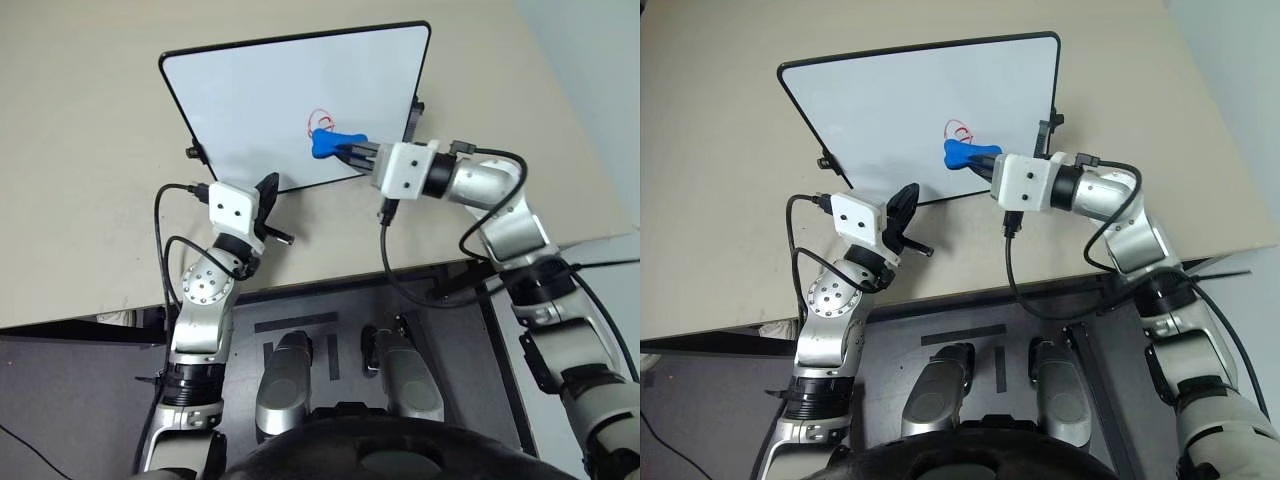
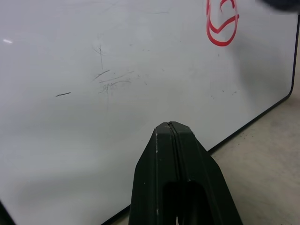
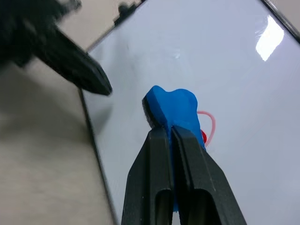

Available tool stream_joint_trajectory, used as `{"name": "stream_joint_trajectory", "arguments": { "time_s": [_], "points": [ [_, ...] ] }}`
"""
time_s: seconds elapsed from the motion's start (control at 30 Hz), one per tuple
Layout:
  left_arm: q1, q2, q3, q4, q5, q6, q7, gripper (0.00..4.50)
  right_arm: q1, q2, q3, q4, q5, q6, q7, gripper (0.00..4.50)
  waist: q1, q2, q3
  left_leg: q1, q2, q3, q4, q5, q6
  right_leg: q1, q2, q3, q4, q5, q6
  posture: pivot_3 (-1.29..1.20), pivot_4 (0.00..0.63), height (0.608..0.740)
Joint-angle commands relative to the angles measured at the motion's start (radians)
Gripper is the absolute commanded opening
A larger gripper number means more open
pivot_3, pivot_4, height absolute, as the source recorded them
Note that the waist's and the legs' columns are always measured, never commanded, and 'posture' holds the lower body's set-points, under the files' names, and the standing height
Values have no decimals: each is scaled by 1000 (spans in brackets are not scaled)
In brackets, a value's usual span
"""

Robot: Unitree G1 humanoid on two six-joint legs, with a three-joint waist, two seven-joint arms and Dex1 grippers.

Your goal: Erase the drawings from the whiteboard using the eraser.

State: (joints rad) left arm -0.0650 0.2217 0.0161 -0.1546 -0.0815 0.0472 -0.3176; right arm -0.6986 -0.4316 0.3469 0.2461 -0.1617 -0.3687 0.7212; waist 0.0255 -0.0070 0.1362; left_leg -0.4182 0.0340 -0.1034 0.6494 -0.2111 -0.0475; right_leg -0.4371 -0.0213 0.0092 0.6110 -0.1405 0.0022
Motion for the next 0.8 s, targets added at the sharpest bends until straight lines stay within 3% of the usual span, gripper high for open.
{"name": "stream_joint_trajectory", "arguments": {
  "time_s": [0.03, 0.2, 0.4, 0.8],
  "points": [
    [-5, -4, -2, -24, 3, -21, 11, 0, -86, 2, 8, 174, -122, -183, -130, 32, 1, 0, 0, 0, 0, 0, 0, 0, 0, 0, 0, 0, 0, 0, 0, 0, 150, 740],
    [2, -2, 4, -33, 3, -19, 18, 0, -161, 17, 15, 376, -225, -313, -279, 32, 1, 0, 0, 0, 2, 0, 0, -1, -2, -3, 0, -2, 1, 2, -3, 0, 150, 740],
    [4, 2, 5, -37, 2, -18, 23, 0, -169, 42, 45, 509, -279, -385, -322, 32, 1, 0, 0, 0, 2, 0, 0, -2, -3, -3, 0, -3, 1, 5, -6, 0, 150, 740],
    [-2, 3, -3, -36, 3, -15, 17, 0, -240, 46, 9, 560, -344, -434, -503, 32, -3, 1, 1, 0, 4, 0, 0, -3, -4, -3, 0, -3, 0, 9, -7, 0, 150, 740]
  ]
}}
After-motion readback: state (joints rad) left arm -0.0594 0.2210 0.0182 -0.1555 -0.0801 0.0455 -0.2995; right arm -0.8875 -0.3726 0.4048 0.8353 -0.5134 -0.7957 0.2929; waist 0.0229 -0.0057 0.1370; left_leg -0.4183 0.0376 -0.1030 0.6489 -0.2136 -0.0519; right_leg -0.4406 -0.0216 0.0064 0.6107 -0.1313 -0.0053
